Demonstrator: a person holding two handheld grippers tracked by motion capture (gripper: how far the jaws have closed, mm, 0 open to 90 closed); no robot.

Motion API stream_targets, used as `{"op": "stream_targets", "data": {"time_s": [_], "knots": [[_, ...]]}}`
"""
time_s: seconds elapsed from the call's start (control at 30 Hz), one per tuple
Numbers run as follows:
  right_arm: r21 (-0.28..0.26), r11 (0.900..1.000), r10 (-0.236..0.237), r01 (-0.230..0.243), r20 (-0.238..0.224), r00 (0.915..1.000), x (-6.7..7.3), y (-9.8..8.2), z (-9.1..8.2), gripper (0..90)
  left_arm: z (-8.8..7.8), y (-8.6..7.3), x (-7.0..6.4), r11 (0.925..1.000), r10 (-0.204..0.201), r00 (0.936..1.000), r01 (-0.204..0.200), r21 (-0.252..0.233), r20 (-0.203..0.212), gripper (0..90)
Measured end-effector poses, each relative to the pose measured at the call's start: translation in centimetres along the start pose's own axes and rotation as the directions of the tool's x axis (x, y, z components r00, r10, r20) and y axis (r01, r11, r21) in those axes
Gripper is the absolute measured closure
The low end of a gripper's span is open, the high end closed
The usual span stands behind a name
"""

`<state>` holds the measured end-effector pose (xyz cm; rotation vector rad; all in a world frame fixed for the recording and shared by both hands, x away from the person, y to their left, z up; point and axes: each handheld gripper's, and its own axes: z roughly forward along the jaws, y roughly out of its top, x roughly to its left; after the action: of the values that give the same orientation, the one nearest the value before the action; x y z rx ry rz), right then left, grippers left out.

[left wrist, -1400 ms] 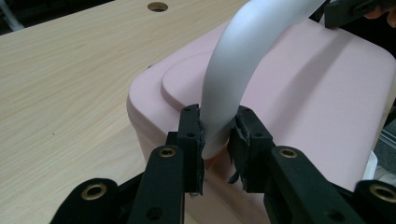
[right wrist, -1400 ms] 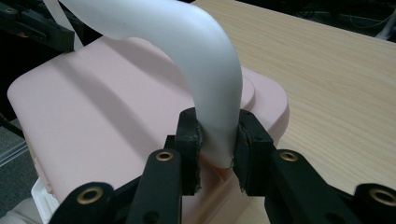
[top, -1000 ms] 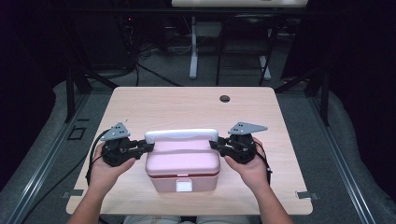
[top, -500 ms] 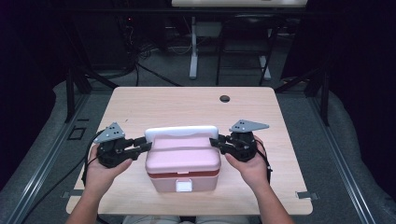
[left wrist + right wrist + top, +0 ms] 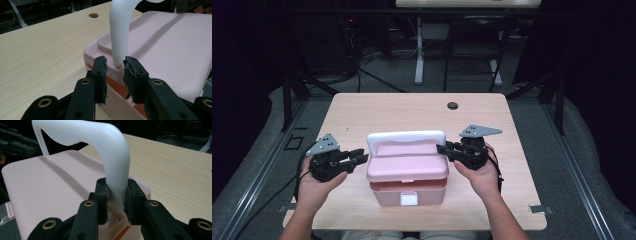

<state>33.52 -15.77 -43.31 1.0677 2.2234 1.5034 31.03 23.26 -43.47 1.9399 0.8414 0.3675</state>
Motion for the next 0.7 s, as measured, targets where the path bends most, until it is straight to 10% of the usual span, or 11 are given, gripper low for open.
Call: {"op": "stream_targets", "data": {"time_s": [0.7], "knots": [[-0.032, 0.998, 0.044, -0.045, -0.027, 0.9987, -1.0, 1.1, -0.4, 73.8, 0.8, -1.3, 0.0, 0.9993, -0.009, 0.9999, 0.009, 0.037, -0.009, 67.3]]}}
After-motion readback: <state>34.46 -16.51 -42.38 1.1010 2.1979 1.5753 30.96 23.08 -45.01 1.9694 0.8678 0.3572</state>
